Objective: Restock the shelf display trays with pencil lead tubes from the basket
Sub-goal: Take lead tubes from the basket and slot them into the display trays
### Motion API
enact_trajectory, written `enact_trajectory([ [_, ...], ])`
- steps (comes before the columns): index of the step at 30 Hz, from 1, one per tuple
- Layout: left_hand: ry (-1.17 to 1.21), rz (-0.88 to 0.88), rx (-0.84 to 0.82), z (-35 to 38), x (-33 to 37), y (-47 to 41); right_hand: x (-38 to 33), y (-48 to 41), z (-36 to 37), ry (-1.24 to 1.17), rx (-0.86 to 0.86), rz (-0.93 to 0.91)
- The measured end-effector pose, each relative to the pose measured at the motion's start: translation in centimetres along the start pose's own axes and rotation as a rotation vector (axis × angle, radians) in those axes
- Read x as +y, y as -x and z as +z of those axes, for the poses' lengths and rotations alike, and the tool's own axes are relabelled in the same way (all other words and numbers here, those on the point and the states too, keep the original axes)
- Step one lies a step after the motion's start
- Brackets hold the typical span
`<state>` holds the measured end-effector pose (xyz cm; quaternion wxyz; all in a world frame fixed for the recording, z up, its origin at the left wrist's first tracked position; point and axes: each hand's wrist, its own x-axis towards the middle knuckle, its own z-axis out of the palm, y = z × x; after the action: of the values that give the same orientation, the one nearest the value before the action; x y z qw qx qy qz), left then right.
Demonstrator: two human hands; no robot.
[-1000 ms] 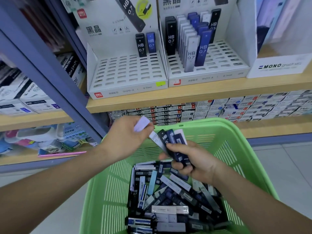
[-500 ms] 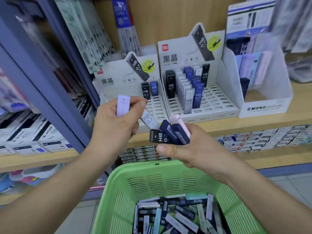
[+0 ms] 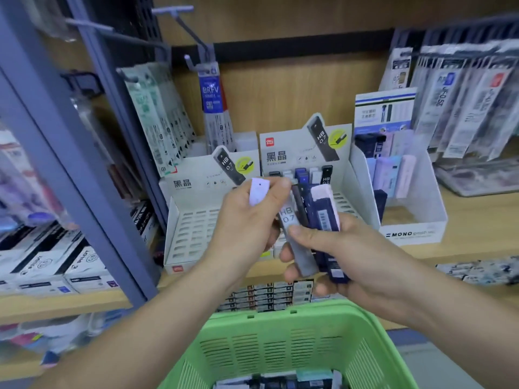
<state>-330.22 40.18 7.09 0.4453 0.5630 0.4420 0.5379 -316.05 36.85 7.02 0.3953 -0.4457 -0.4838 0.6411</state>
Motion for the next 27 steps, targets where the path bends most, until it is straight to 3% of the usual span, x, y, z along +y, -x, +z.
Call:
enact_trajectory([
  [3, 0.176, -0.220, -0.144, 1.4, 1.0, -0.5, 0.0, 0.8, -1.7, -0.076, 0.143, 0.004],
  [6, 0.240, -0.276, -0.309, 2.5, 0.8, -0.7, -0.2, 1.2, -3.5, -0.170, 0.266, -0.009],
  [11, -0.257, -0.052, -0.587, 4.0, 0.5, -1.0, -0.6, 1.0, -6.2, -0.138, 0.238, -0.120],
  [17, -0.558, -0.043, -0.739, 8.0, 1.8, -3.3, -0.3, -0.1, -10.4, -0.034, 0.226, -0.213],
  [21, -0.409, -0.223, -0.729, 10.4, 2.8, -5.5, -0.5, -0.8, -13.6, 0.056, 0.244, -0.230],
  [27, -0.286, -0.355, -0.829, 12.9, 2.9, -8.6, -0.7, -1.6, -16.8, -0.046, 0.185, -0.283],
])
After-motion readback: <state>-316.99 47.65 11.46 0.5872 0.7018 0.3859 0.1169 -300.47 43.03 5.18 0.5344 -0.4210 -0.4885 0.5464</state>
